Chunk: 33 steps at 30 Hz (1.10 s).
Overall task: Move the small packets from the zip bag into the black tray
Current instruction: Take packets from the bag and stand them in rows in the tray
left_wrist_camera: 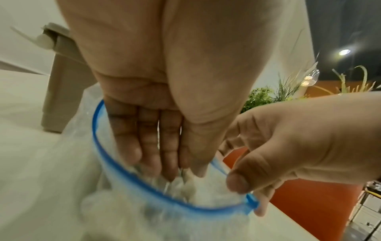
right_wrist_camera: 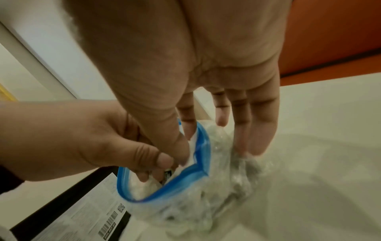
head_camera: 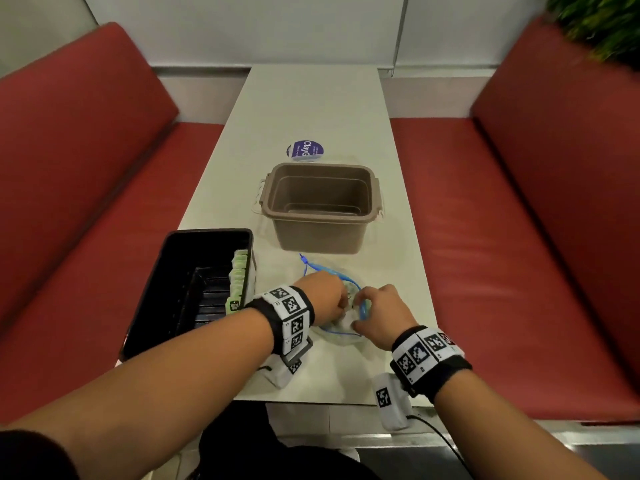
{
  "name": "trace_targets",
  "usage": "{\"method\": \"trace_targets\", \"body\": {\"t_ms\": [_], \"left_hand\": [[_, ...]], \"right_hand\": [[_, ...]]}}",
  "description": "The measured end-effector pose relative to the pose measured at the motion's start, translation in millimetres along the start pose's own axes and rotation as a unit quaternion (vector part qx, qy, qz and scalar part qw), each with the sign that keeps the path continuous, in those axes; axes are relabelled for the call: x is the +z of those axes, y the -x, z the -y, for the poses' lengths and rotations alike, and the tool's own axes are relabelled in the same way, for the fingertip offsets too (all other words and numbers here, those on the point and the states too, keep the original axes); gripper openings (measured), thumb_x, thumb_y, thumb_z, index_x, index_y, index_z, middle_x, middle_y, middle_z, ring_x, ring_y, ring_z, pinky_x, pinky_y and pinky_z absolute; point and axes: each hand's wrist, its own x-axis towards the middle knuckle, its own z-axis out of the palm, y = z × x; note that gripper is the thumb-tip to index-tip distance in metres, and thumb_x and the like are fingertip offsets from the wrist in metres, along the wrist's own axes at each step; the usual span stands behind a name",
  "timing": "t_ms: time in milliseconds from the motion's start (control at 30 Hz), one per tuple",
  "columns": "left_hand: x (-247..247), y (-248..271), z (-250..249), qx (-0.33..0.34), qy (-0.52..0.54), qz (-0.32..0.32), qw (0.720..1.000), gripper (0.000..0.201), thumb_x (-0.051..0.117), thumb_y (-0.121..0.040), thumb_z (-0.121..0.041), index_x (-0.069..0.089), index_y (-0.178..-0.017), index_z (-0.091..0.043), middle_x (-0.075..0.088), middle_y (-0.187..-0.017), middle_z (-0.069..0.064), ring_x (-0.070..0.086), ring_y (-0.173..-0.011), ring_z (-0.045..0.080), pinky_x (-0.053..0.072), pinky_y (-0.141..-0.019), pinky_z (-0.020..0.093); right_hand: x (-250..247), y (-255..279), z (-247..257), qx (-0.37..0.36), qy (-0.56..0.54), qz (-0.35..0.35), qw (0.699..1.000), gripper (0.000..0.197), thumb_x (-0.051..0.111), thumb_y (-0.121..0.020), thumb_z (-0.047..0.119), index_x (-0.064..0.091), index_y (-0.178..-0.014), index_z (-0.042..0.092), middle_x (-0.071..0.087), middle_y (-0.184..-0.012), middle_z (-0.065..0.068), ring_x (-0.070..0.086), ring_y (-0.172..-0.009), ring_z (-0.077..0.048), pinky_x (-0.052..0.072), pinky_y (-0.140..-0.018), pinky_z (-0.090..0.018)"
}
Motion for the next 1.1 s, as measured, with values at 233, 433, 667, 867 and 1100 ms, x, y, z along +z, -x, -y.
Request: {"method": "trace_targets", "body": {"t_ms": [233, 433, 667, 867, 1100], "left_hand": [[23.8, -1.6, -7.8, -0.043, 0.078, -0.067, 0.994, 0.021, 0.07, -0.084, -0.034, 0.073, -0.102, -0.023, 0.071, -0.098, -0.002, 0.065, -0.092, 0.019, 0.052, -0.081, 0.032], [14.3, 9.8, -6.5, -0.029, 0.09, -0.092, 0.991, 0.015, 0.06, -0.088, -0.026, 0.071, -0.084, -0.018, 0.071, -0.083, -0.001, 0.065, -0.079, 0.019, 0.056, -0.078, 0.039], [-17.5, 32.8, 4.2, 0.004, 0.271, -0.213, 0.939, 0.008, 0.068, -0.086, -0.023, 0.072, -0.08, -0.02, 0.069, -0.074, -0.009, 0.063, -0.066, 0.002, 0.048, -0.064, 0.015], [-24.7, 36.9, -4.4, 0.046, 0.34, -0.231, 0.91, 0.008, 0.071, -0.089, -0.027, 0.071, -0.084, -0.021, 0.071, -0.071, -0.004, 0.062, -0.061, 0.002, 0.049, -0.06, 0.014], [-1.8, 6.4, -7.4, -0.079, 0.134, -0.155, 0.976, 0.019, 0.059, -0.086, -0.023, 0.072, -0.076, -0.014, 0.069, -0.076, 0.001, 0.065, -0.073, 0.019, 0.052, -0.066, 0.031]], "right_hand": [[5.6, 8.9, -13.1, -0.025, -0.083, -0.02, 0.996, 0.05, 0.063, -0.079, -0.001, 0.055, -0.124, 0.021, 0.047, -0.122, -0.007, 0.05, -0.086, -0.016, 0.037, -0.078, -0.018], [0.5, 7.2, -16.6, -0.035, -0.11, -0.04, 0.992, 0.045, 0.064, -0.08, 0.003, 0.059, -0.12, 0.023, 0.052, -0.12, -0.005, 0.053, -0.088, -0.017, 0.04, -0.078, -0.021], [-9.2, 5.9, -16.7, -0.073, -0.146, -0.065, 0.984, 0.042, 0.07, -0.082, 0.039, 0.062, -0.122, 0.028, 0.052, -0.123, -0.003, 0.055, -0.108, -0.022, 0.046, -0.097, -0.034], [-24.3, 3.9, -9.6, -0.121, -0.241, -0.138, 0.953, 0.02, 0.069, -0.088, 0.041, 0.07, -0.088, 0.02, 0.07, -0.086, 0.004, 0.062, -0.077, -0.016, 0.052, -0.072, -0.032], [-23.5, -1.5, -15.2, -0.072, -0.326, -0.152, 0.93, 0.032, 0.058, -0.08, 0.033, 0.044, -0.063, 0.01, 0.069, -0.072, -0.005, 0.065, -0.067, -0.019, 0.056, -0.07, -0.048]]}}
